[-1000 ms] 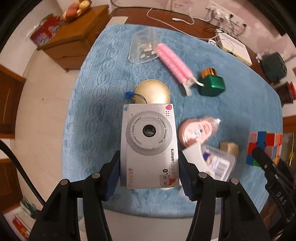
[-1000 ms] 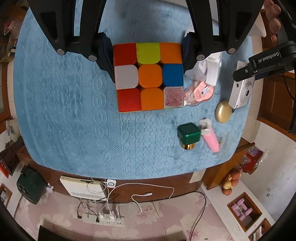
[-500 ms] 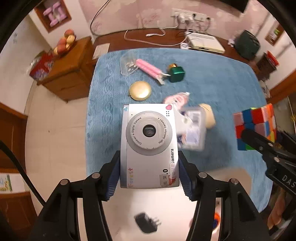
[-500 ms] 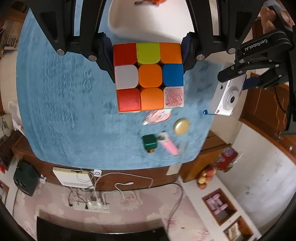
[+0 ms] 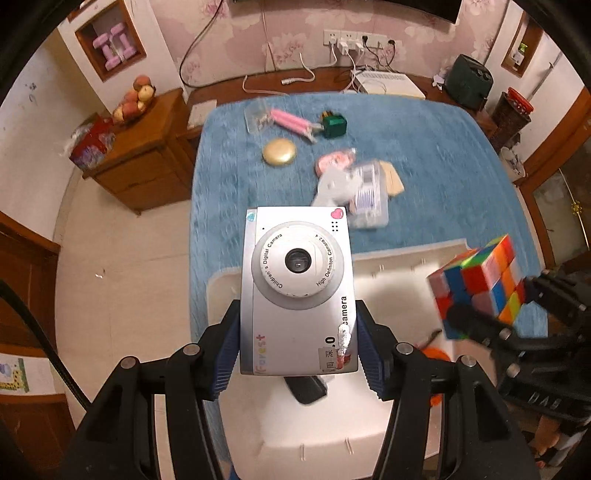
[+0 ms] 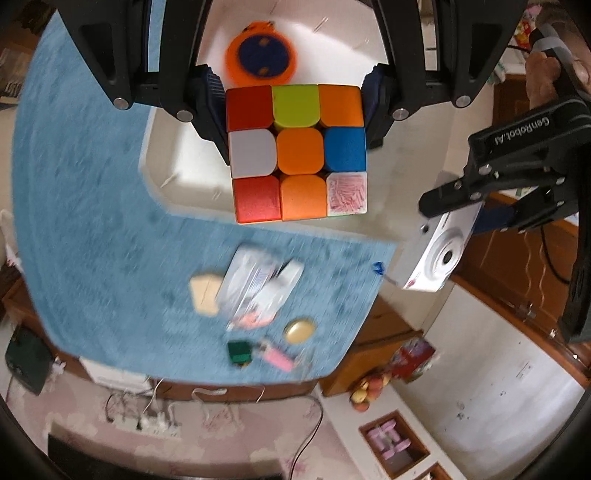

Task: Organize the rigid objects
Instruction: 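Carry the cube and white device into the tray and open both tools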

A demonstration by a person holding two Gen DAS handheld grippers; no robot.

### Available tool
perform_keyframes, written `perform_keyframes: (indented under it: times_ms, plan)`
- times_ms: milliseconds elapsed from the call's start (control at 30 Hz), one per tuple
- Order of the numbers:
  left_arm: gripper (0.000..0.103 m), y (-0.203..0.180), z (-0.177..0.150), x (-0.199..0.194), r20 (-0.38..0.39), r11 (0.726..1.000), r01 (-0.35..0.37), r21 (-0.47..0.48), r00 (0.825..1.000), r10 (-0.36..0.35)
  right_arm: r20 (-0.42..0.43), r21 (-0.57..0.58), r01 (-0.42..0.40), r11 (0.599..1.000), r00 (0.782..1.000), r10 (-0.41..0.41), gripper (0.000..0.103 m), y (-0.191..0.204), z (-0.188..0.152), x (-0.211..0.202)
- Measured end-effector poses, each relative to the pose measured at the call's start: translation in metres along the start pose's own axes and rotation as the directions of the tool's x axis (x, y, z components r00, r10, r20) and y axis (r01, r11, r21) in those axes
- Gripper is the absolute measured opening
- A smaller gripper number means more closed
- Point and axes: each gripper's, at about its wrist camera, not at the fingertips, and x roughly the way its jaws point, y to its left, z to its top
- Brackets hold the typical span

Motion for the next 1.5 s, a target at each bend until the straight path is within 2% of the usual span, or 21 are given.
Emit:
perform_keyframes:
  times_ms: [200,567,1000,1200,1333,1467,1500]
  plan:
    - [0.061,0.001,-0.032,0.028,-0.068,1.000,0.020,-0.023,0.997,-0.022,-0.082,0.023,-0.031,0.999,0.996,0.033,0.059,0.004,-0.030,0.033]
    - [0.061,-0.006,-0.057,0.072,-0.126,1.000,-0.018,0.010,0.992,0.019,-0.154,-0.022,0.051,0.998,0.987,-0.054,0.059,0.005,-0.055,0.071]
    - [0.061,-0.012,-0.057,0.098,-0.161,0.999,-0.035,0.039,0.986,0.040,-0.126,-0.141,0.118,0.983,0.983,-0.136,0.058,0.024,-0.048,0.084]
    - [0.061,-0.011,-0.057,0.109,-0.192,0.999,-0.031,0.038,0.981,0.037,-0.137,-0.160,0.126,0.979,0.979,-0.148,0.059,0.030,-0.047,0.090]
    - [0.062,-0.010,-0.058,0.113,-0.197,0.999,-0.031,0.029,0.980,0.036,-0.145,-0.139,0.105,0.985,0.981,-0.125,0.066,0.032,-0.046,0.093]
    - [0.063,-0.013,-0.056,0.112,-0.191,0.997,-0.049,0.054,0.980,0.058,-0.115,-0.168,0.122,0.978,0.983,-0.142,0.069,0.038,-0.044,0.087]
    - [0.066,-0.013,-0.055,0.111,-0.195,0.997,-0.050,0.054,0.979,0.060,-0.109,-0.170,0.123,0.978,0.984,-0.143,0.070,0.038,-0.046,0.085]
